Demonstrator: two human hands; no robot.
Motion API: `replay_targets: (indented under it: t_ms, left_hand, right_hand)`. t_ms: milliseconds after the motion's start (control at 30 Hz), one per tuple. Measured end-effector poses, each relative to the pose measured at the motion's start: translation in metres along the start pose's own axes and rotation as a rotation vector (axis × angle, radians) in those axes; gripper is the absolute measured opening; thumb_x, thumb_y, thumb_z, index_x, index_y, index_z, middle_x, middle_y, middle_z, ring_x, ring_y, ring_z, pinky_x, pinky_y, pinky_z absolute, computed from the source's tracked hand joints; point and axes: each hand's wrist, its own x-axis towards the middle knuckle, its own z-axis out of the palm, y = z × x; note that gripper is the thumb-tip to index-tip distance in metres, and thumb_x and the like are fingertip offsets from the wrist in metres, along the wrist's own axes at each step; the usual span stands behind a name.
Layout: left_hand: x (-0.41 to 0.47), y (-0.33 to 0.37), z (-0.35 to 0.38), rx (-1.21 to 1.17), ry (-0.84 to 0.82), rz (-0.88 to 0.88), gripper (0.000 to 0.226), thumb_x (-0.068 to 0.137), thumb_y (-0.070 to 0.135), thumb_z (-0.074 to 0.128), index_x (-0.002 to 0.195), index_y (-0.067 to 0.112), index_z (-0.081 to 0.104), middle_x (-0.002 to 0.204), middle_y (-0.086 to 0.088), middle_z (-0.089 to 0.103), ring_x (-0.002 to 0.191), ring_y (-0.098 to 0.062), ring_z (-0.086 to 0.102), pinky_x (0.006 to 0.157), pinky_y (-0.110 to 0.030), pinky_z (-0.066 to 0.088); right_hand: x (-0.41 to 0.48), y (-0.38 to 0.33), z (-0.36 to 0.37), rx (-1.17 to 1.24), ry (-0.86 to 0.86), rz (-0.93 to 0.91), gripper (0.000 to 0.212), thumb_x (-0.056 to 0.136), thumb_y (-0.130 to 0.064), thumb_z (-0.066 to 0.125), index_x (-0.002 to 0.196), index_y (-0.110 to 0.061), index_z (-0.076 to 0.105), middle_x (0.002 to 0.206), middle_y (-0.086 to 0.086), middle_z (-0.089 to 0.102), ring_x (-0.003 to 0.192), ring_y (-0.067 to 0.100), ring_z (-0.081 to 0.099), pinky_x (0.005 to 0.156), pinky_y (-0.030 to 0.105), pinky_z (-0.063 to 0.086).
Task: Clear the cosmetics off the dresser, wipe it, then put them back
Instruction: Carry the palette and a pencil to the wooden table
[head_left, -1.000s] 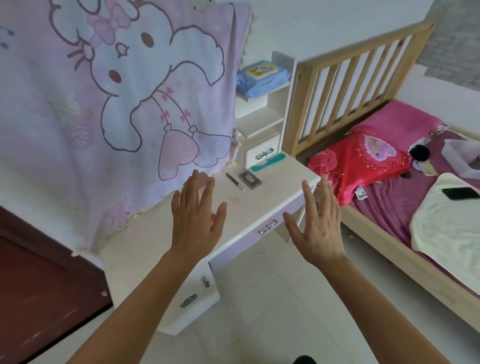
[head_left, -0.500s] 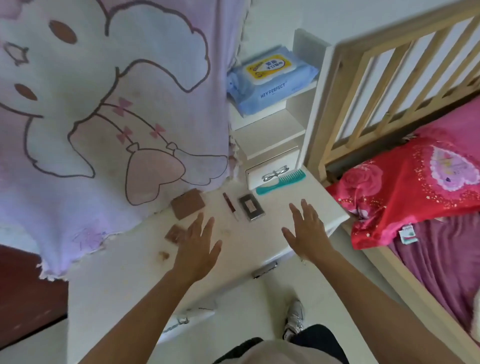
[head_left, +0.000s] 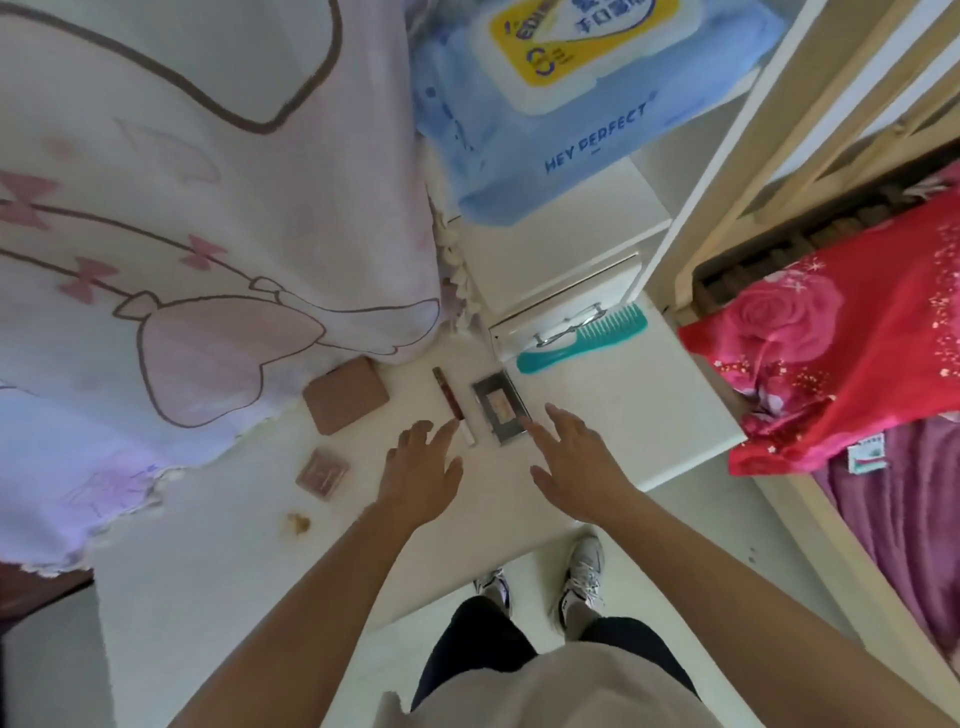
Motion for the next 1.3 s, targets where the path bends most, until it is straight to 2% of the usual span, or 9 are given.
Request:
replay_targets:
  t_ms: [200,300,400,467,600,733,967,1133,1300]
  left_hand:
    - [0.057,-0.005,0.004,0.034,-0.025,0.086,0.043,0.101,0.039,0.039,0.142,0.032,0.044,0.124,-0.01,0.047,0.112,-0.029,0.046,0.092,-0.044,0.046]
    - [0.068,-0.019,0.004,0.022,0.062,0.027,0.032,0.099,0.038,0.041,0.117,0.024,0.063,0.11,-0.009,0.052,0.102,-0.028,0.05,0.081,-0.04,0.05]
    - [0.071,-0.032,0.007,-0.062,0.127,-0.047,0.024,0.095,0.028,0.05,0.109,0.016,0.066,0.108,-0.009,0.053,0.099,-0.027,0.053,0.076,-0.037,0.049]
    - [0.074,-0.038,0.006,-0.137,0.147,-0.074,0.022,0.092,0.021,0.054,0.109,0.014,0.066,0.109,-0.01,0.053,0.097,-0.029,0.054,0.076,-0.038,0.049]
    - [0.072,-0.052,0.01,-0.19,0.143,-0.07,0.02,0.09,0.015,0.056,0.107,0.012,0.066,0.107,-0.012,0.054,0.092,-0.031,0.056,0.076,-0.038,0.049]
    - [0.059,-0.064,0.01,-0.265,0.172,-0.064,0.02,0.09,0.012,0.057,0.106,0.012,0.068,0.106,-0.01,0.055,0.085,-0.029,0.058,0.076,-0.036,0.051]
    - [-0.004,-0.057,-0.022,-0.319,0.346,-0.119,0.021,0.091,0.012,0.056,0.105,0.014,0.071,0.109,-0.002,0.057,0.077,-0.02,0.06,0.068,-0.03,0.053]
    - [-0.041,-0.036,-0.063,-0.389,0.636,-0.219,0.023,0.089,0.011,0.057,0.106,0.016,0.071,0.109,0.0,0.06,0.083,-0.019,0.06,0.07,-0.031,0.053]
    - [-0.119,-0.018,-0.068,-0.471,0.942,-0.365,0.017,0.082,0.005,0.066,0.094,0.016,0.072,0.095,0.003,0.058,0.069,-0.013,0.059,0.067,-0.024,0.049]
  right_hand:
    - [0.032,-0.018,0.017,-0.068,-0.053,0.019,0.067,0.1,-0.04,0.045,0.156,-0.036,0.008,0.162,0.018,0.005,0.141,0.037,0.021,0.113,0.048,0.025]
    - [0.046,-0.037,0.024,-0.087,-0.013,0.097,0.06,0.096,-0.045,0.05,0.15,-0.032,0.028,0.155,0.016,0.027,0.129,0.034,0.038,0.106,0.045,0.035]
    - [0.059,-0.05,0.024,-0.003,0.122,0.229,0.05,0.093,-0.046,0.056,0.138,-0.025,0.045,0.134,0.012,0.049,0.11,0.029,0.05,0.094,0.041,0.044]
    - [0.068,-0.052,0.02,0.031,0.18,0.287,0.044,0.093,-0.044,0.059,0.131,-0.024,0.051,0.126,0.011,0.052,0.104,0.028,0.051,0.09,0.038,0.045]
    - [0.077,-0.056,0.017,0.063,0.123,0.329,0.042,0.092,-0.04,0.059,0.129,-0.021,0.052,0.124,0.011,0.05,0.104,0.026,0.049,0.088,0.035,0.046]
    - [0.08,-0.06,0.003,0.081,-0.04,0.308,0.065,0.08,-0.043,0.069,0.135,-0.022,0.042,0.119,0.008,0.05,0.104,0.025,0.05,0.08,0.032,0.048]
    - [0.028,-0.076,-0.047,0.054,-0.035,0.122,0.071,0.076,-0.046,0.07,0.137,-0.026,0.039,0.123,0.002,0.051,0.11,0.021,0.05,0.088,0.031,0.05]
    - [0.016,-0.078,-0.095,0.086,0.148,-0.078,0.073,0.07,-0.045,0.068,0.136,-0.031,0.04,0.12,-0.002,0.054,0.112,0.02,0.05,0.089,0.032,0.049]
    - [0.006,-0.092,-0.105,0.254,0.244,-0.305,0.075,0.067,-0.044,0.071,0.137,-0.034,0.047,0.118,-0.008,0.057,0.108,0.017,0.05,0.084,0.025,0.039]
